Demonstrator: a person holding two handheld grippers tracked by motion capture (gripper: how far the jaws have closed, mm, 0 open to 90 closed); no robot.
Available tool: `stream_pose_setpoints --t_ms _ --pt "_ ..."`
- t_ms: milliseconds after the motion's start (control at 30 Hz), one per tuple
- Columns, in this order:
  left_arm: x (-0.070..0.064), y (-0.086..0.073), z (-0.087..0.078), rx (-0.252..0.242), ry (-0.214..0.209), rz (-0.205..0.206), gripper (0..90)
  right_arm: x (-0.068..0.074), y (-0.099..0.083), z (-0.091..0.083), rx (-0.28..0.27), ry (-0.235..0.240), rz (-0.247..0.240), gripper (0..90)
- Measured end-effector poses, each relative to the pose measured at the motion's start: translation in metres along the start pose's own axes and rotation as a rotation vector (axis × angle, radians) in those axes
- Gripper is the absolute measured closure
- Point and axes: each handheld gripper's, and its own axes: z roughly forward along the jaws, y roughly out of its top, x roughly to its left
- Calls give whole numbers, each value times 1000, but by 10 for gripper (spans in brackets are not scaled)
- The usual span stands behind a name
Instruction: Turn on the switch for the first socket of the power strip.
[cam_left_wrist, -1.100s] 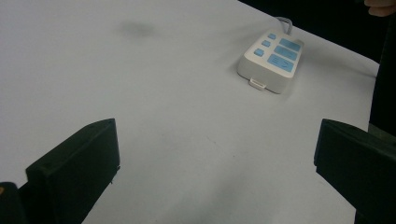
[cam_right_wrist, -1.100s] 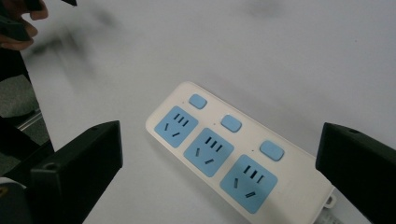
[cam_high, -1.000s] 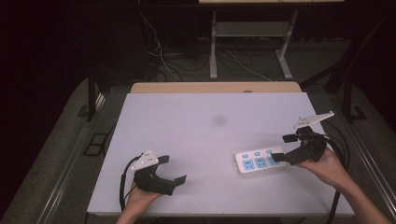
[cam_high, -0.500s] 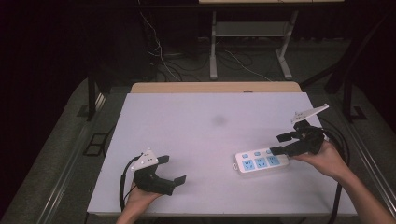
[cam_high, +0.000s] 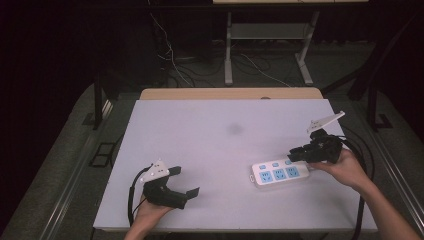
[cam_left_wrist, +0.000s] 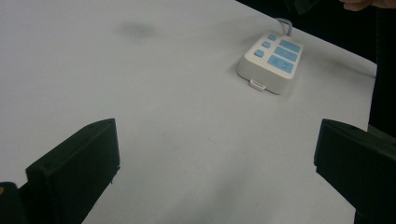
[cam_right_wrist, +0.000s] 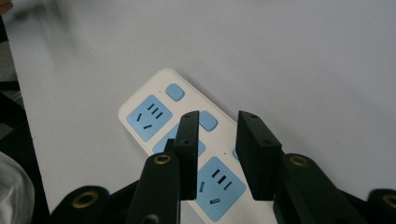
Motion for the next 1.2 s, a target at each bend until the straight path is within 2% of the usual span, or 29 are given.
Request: stream_pose_setpoints --t_ms 267,300,567,1200 --pt "0 0 0 0 -1 0 0 -6 0 4 14 13 5 766" --pt "0 0 0 0 0 0 0 -7 0 5 17 21 8 800" --pt "0 0 0 2 -2 3 0 -13 -1 10 35 35 7 893" --pt "0 0 1 5 -3 4 0 -22 -8 25 60 28 15 893"
